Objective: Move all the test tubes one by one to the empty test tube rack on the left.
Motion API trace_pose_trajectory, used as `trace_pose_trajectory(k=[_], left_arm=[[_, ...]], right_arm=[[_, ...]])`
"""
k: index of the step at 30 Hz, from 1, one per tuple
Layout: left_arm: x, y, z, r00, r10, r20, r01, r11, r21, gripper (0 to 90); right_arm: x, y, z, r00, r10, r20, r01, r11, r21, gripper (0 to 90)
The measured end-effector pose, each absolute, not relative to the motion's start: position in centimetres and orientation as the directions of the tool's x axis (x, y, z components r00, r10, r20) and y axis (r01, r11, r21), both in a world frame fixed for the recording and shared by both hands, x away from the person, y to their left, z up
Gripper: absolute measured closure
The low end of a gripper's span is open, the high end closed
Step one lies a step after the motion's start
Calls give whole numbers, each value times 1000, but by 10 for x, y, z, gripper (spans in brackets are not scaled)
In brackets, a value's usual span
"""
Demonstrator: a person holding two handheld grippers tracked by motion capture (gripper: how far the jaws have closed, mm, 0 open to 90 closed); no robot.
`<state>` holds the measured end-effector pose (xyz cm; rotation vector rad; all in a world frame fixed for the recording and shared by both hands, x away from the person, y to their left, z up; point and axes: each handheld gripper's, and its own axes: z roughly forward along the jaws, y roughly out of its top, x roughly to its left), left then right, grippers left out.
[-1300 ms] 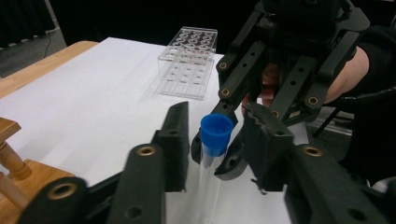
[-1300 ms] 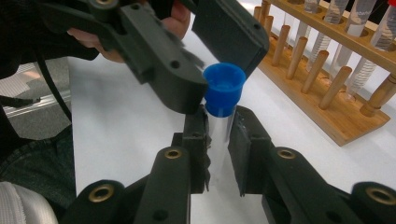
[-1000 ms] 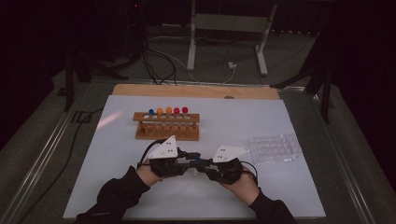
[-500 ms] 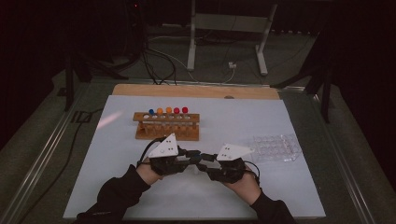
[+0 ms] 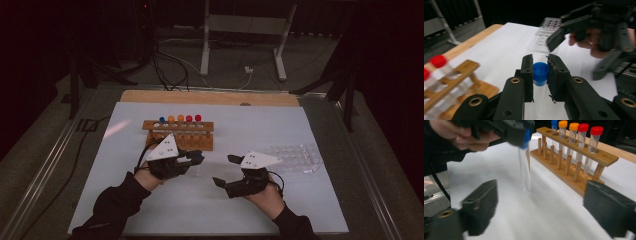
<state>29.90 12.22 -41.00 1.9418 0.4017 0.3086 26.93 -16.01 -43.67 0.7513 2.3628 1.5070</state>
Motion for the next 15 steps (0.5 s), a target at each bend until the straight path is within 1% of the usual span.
trace_pose_trajectory(k=[1, 3, 4, 7, 10, 15], left_arm=[[300, 125, -408, 904, 426, 32, 138, -363, 921, 772], [303, 132, -403, 894, 445, 42, 138, -362, 922, 772], [305, 136, -400, 889, 457, 42, 139, -355, 924, 772], [311, 147, -392, 870, 491, 49, 143, -346, 927, 772], [317, 158, -385, 849, 526, 60, 147, -343, 928, 772], [329, 175, -378, 811, 581, 71, 158, -334, 929, 772]], right_arm=[[270, -161, -437, -841, 535, 73, 291, 337, 895, 99], [270, -163, -437, -844, 532, 74, 289, 333, 898, 40], [270, -164, -437, -843, 532, 80, 293, 329, 898, 25], [272, -166, -436, -841, 535, 85, 301, 330, 895, 3], [272, -169, -436, -837, 539, 96, 304, 313, 900, 0], [272, -171, -435, -830, 553, 81, 294, 309, 904, 0]])
